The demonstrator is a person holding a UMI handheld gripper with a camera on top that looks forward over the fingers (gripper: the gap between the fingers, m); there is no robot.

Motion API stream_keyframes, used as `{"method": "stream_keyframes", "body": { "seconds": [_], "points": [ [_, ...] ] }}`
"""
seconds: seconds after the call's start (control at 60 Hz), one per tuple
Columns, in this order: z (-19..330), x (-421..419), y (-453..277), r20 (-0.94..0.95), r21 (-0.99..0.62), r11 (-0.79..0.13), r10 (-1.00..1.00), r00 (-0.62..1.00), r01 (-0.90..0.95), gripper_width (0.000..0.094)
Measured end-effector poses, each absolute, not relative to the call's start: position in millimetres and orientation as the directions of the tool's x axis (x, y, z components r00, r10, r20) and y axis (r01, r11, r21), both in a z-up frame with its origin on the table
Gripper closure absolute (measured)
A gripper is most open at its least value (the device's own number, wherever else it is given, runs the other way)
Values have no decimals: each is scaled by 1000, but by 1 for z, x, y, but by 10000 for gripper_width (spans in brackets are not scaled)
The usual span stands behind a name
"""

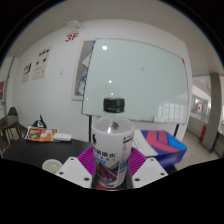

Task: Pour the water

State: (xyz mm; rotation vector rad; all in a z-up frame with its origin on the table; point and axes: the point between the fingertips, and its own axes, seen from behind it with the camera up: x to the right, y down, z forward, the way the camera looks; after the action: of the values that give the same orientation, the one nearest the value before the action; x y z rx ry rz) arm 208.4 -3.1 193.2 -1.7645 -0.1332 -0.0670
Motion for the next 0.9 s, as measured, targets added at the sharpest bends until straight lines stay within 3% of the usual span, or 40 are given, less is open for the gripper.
{"method": "stream_keyframes", "body": {
  "seconds": [0.15,0.333,0.5,0.6,0.683,0.733,0.9],
  "points": [
    [117,216,7,51,-958,-281,53,997,64,557],
    [63,212,8,31,-941,-333,67,997,52,537],
    [65,214,7,21,-954,-298,49,999,35,533],
    [64,212,6,57,-952,-299,56,997,71,382],
    [56,212,0,67,-929,-362,60,996,84,71],
    [58,217,-5,53,-925,-376,38,998,63,114],
    [82,223,-44,43,-912,-409,-43,998,22,89]
  ]
}}
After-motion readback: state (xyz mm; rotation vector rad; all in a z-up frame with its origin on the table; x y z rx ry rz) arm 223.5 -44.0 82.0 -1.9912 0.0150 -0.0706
